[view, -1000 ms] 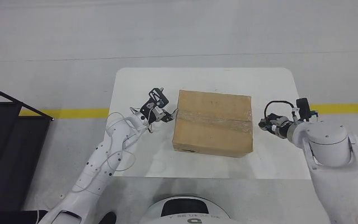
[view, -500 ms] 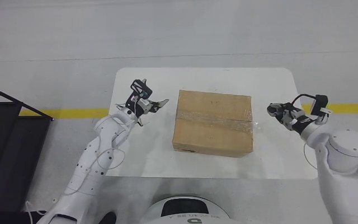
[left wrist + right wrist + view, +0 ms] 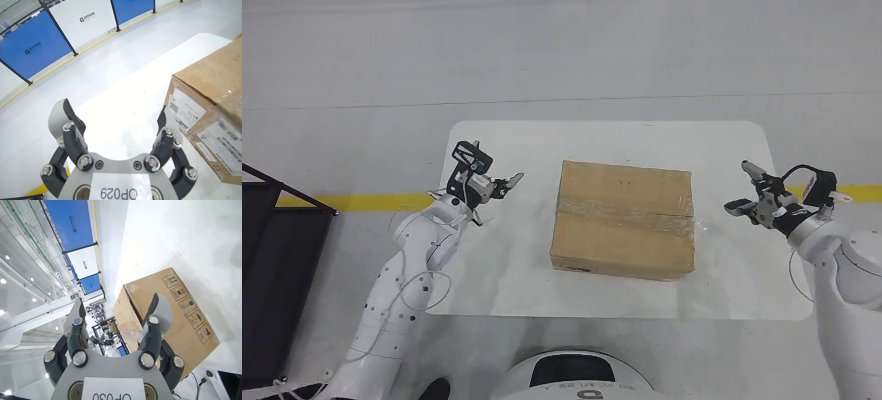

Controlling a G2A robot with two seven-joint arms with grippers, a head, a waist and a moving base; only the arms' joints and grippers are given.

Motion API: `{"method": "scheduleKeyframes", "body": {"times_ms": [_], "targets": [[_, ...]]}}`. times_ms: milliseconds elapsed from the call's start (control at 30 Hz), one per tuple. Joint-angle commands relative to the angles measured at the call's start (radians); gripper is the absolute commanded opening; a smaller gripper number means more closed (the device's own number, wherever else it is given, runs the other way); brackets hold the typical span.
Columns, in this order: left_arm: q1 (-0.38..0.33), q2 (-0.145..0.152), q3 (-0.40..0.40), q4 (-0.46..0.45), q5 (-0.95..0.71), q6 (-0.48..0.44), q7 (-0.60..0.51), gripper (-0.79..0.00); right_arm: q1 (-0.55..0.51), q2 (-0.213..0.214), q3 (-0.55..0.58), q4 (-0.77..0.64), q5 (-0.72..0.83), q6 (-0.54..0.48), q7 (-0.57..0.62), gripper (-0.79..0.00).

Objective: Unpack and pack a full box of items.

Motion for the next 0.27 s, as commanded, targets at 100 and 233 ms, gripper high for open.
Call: {"method": "scheduleKeyframes", "body": {"times_ms": [100, 233], "targets": [[0.000, 0.000, 0.000, 0.000, 0.000, 0.000, 0.000, 0.000, 0.000, 0.000, 0.000, 0.000, 0.000, 0.000, 0.000, -0.017], [0.000, 0.000, 0.000, 0.000, 0.000, 0.000, 0.000, -0.001, 0.000, 0.000, 0.000, 0.000, 0.000, 0.000, 0.000, 0.000]]}}
